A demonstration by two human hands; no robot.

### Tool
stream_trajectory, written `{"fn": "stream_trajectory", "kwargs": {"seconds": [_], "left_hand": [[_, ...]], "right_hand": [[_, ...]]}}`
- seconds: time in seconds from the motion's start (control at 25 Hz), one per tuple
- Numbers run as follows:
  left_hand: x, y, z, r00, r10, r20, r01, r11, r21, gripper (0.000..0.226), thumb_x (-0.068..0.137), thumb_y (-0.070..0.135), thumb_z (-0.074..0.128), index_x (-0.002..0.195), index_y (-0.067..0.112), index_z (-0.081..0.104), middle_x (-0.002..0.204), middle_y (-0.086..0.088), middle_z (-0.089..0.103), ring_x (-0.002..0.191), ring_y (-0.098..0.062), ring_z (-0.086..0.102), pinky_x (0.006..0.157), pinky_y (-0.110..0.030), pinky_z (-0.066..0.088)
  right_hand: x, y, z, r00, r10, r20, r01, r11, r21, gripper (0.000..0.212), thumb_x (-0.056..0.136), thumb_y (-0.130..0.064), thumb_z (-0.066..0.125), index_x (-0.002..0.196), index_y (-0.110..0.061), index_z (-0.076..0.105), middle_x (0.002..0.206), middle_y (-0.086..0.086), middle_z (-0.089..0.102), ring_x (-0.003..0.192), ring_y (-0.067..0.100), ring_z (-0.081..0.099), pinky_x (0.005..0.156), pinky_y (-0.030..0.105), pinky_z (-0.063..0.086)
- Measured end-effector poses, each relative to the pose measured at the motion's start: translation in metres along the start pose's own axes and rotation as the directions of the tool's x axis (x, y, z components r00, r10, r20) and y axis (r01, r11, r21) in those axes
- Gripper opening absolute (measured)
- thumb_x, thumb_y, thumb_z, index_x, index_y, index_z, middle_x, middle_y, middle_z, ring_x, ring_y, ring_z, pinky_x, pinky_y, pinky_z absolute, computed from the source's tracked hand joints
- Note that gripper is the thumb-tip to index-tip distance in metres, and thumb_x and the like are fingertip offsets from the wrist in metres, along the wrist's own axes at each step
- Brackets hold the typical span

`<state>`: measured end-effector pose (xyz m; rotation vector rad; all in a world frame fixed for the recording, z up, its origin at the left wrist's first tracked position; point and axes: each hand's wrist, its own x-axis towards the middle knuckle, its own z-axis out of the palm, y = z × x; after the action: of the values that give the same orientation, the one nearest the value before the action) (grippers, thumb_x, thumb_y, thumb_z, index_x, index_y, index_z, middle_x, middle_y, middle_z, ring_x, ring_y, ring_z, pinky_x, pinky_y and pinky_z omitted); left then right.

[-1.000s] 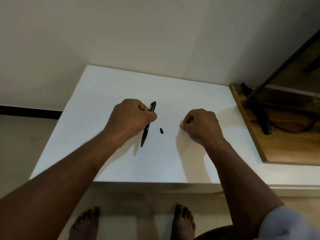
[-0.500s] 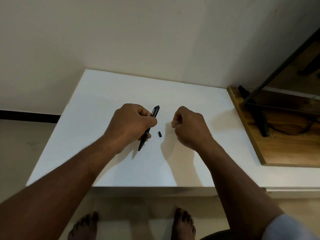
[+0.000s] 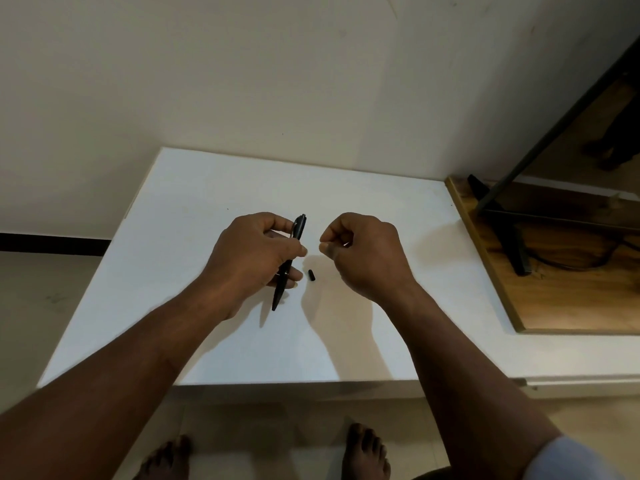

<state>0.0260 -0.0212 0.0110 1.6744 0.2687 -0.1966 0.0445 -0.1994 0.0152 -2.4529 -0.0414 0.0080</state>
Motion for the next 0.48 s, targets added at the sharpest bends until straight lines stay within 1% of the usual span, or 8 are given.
{"fn": "stream_trajectory", "kwargs": {"seconds": [0.2,0.28,0.36,0.44,0.48], "left_hand": [[-0.001,0.002,-0.002,0.997,-0.011,0.076,0.023,0.987,-0.162,0.029,0.093,0.006,0.066,0.115,0.022,0.074,0.093,-0.006,0.083,0.071,-0.03,0.08,0.062,-0.035,0.064],[-0.001,0.001,-0.001,0.996,-0.014,0.085,0.032,0.978,-0.207,0.029,0.096,0.007,0.064,0.117,0.023,0.074,0.093,-0.005,0.083,0.068,-0.027,0.078,0.06,-0.032,0.062],[-0.001,0.001,-0.001,0.996,-0.017,0.089,0.04,0.965,-0.258,0.028,0.098,0.008,0.062,0.118,0.023,0.075,0.091,-0.004,0.082,0.063,-0.023,0.074,0.054,-0.028,0.056],[-0.002,0.001,-0.001,0.996,-0.017,0.089,0.041,0.957,-0.287,0.026,0.099,0.011,0.062,0.116,0.023,0.076,0.087,-0.003,0.08,0.058,-0.02,0.069,0.05,-0.027,0.049],[-0.002,0.001,-0.001,0.996,-0.005,0.087,0.029,0.959,-0.283,0.024,0.099,0.013,0.062,0.115,0.023,0.077,0.086,-0.002,0.079,0.057,-0.019,0.066,0.049,-0.026,0.046]], "right_hand": [[-0.002,-0.008,-0.005,0.999,-0.018,-0.035,0.022,0.992,0.121,0.018,0.096,-0.017,0.073,0.084,-0.029,0.072,0.08,-0.015,0.071,0.078,0.006,0.069,0.069,0.024,0.052],[-0.002,-0.011,-0.008,0.998,0.018,-0.052,-0.005,0.972,0.237,0.014,0.096,-0.016,0.073,0.085,-0.025,0.074,0.08,-0.01,0.074,0.079,0.012,0.073,0.072,0.03,0.059],[-0.001,-0.013,-0.012,0.995,0.086,-0.049,-0.057,0.905,0.422,0.013,0.096,-0.013,0.072,0.089,-0.022,0.078,0.081,-0.005,0.077,0.074,0.009,0.074,0.071,0.028,0.063],[-0.001,-0.014,-0.017,0.989,0.147,0.0,-0.118,0.788,0.605,0.014,0.097,-0.008,0.071,0.094,-0.018,0.081,0.083,-0.003,0.078,0.071,0.006,0.072,0.072,0.023,0.062],[0.0,-0.014,-0.019,0.986,0.167,0.029,-0.142,0.724,0.675,0.015,0.097,-0.006,0.071,0.096,-0.016,0.081,0.085,-0.001,0.078,0.073,0.007,0.072,0.073,0.022,0.061]]}}
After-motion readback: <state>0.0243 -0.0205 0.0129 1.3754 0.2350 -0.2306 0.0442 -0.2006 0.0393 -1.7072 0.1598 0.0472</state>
